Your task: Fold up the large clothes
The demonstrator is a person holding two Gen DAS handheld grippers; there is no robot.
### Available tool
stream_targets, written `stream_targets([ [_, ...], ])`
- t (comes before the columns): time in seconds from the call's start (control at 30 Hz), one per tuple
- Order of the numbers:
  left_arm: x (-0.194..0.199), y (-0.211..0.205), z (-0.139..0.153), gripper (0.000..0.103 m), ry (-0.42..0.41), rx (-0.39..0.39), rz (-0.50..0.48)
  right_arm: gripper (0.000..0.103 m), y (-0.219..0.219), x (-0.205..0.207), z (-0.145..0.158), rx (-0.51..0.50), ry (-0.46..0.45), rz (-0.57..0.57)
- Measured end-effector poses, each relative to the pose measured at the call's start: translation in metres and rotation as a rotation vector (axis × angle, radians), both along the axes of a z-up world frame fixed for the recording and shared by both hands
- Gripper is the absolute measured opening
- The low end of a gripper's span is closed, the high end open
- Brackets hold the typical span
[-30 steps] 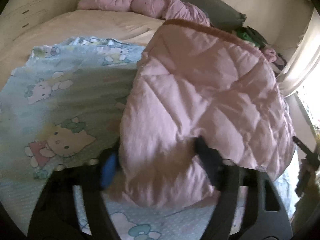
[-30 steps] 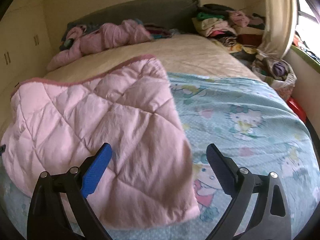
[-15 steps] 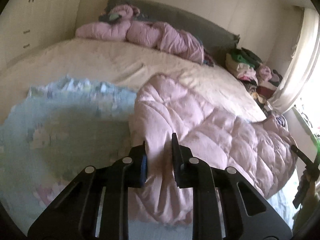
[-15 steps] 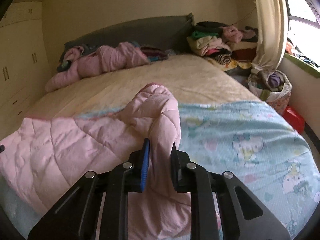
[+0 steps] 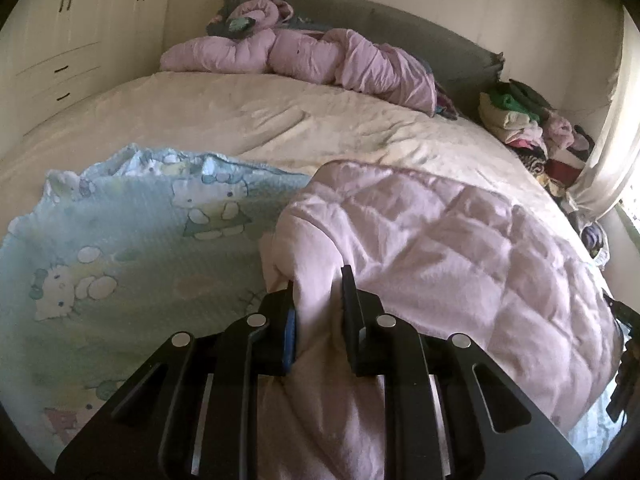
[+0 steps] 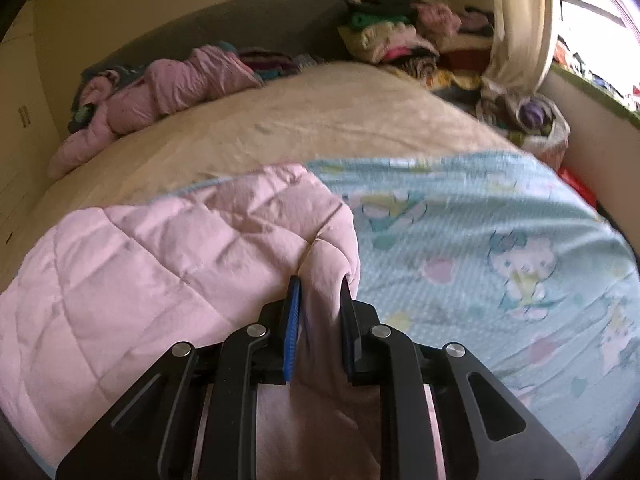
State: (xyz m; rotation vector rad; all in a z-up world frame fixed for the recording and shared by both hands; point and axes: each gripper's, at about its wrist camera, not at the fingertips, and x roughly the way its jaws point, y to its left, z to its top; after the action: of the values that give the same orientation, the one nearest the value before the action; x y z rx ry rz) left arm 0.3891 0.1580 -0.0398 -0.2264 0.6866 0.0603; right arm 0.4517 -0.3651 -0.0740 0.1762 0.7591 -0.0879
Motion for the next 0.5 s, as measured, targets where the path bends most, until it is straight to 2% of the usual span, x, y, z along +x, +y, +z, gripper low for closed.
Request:
stream_targets([
  [0.2,0.003,0.003,-0.017,0.013,0.027,-0.010,-0.003,0.019,-0.003,0.011,-0.025,0.010,0.044,-0.030],
  [0.33,0.002,0.002,-0.019,0.013,0.032,-0.007,-0.005,0.020,0.001,0.012,-0.027,-0.025,0.058,-0.019],
  [0.43,0.002,0.001,-0.018,0.014,0.039,-0.004,-0.005,0.024,0.003,0.008,-0.023,-0.049,0.063,-0.034],
  [0.47,0.001,0.000,-0.016,0.015,0.045,-0.001,-0.004,0.034,0.005,0.004,-0.018,-0.077,0.054,-0.053],
  [0.5,0.000,0.000,-0.015,0.015,0.049,0.001,-0.003,0.051,0.008,0.000,-0.013,-0.106,0.040,-0.059],
])
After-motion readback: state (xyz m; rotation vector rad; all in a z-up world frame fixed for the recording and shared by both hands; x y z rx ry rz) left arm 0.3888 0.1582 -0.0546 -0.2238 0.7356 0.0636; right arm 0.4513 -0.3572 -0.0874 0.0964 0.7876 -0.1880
